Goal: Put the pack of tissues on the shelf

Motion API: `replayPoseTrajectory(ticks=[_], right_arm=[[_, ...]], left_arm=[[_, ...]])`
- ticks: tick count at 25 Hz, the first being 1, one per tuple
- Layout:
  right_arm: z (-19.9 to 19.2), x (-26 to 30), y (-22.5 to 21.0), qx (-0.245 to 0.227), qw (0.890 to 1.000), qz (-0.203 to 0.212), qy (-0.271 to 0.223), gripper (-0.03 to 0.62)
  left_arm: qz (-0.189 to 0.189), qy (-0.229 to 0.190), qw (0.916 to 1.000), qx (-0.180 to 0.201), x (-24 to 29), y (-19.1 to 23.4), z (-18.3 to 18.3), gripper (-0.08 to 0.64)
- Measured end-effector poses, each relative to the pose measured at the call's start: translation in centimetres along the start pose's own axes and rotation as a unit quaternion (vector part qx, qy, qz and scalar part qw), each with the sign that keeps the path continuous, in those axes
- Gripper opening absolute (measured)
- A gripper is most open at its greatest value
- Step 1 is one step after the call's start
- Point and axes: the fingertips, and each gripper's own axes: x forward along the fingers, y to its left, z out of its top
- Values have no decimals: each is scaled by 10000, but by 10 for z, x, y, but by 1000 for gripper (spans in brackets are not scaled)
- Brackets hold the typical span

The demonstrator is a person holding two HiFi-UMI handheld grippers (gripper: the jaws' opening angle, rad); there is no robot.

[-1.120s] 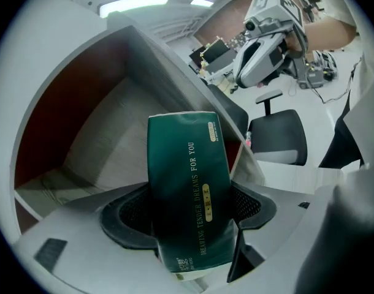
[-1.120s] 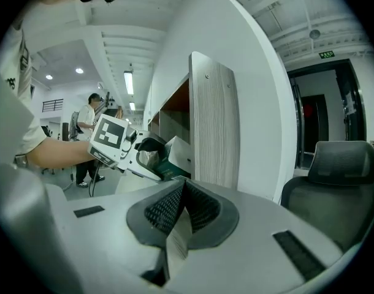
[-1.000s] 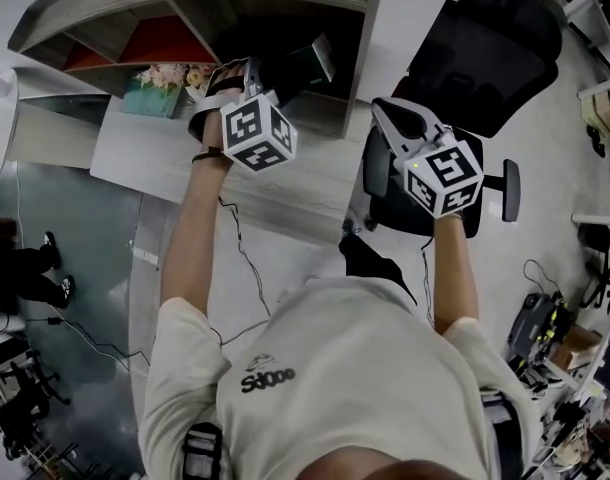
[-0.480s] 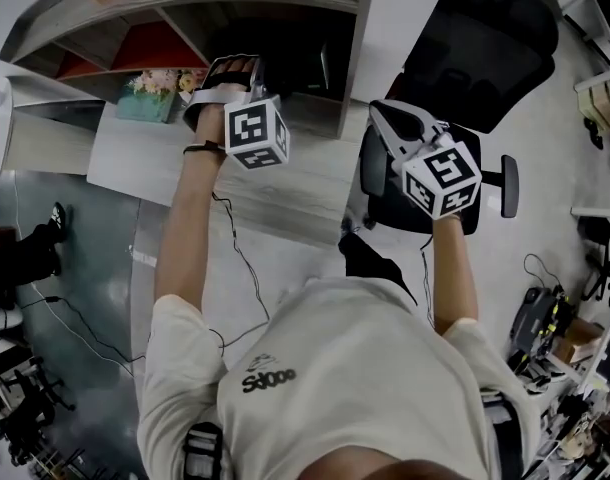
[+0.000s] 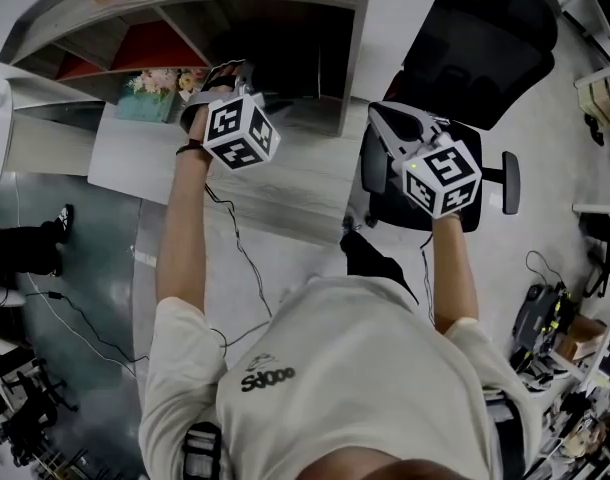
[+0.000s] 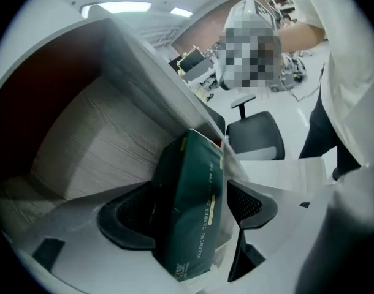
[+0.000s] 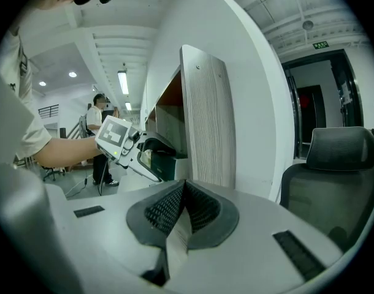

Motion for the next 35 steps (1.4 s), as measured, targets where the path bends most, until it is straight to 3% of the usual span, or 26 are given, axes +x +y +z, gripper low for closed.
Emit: replayPoseTrajectory(ticks=[2,4,10,14,21,30,33,35], right_arm=[[0,1,2,-13,10000,21,3,6],[0,1,4,-31,10000,31,8,6],[1,-1,1,-18,10000,-7,10,6],[1,-2,-3,27,10000,-55,12,6],[3,-5,-8,169,9998,-53,-26,6],[0,-11,-19,206,9996,-209,-11,6],[-2,-12,-18,129,9996,-255,14,6],[-1,-15,-16,87,9996,-280,11,6]], left_arm=[[-35,-225,9991,-362,-4,4,0,331],[9,-262,9985,-483,-6,8,-1,298],[117,290,9991,-276,3,19,-12,290],[257,647,9970,-330,11,31,-23,288],[531,733,9952,-359,29,50,-21,288],[439,707,9960,-311,40,60,-24,293],[647,754,9947,-284,38,60,-23,298],[981,792,9918,-195,31,62,-23,308]])
